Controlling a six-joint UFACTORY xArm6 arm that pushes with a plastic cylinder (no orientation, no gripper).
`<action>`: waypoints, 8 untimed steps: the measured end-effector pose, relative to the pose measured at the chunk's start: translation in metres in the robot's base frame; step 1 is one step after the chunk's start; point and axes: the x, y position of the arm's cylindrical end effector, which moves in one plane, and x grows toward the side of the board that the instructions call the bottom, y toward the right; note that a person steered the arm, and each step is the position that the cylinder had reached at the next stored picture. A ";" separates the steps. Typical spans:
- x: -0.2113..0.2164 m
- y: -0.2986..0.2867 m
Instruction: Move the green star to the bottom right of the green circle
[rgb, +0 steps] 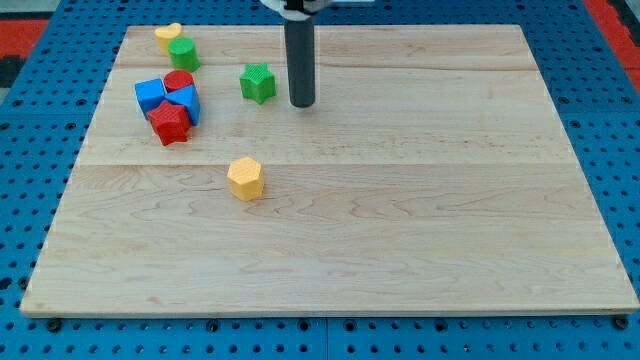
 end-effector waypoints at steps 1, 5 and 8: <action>-0.023 -0.040; -0.037 -0.139; 0.036 -0.030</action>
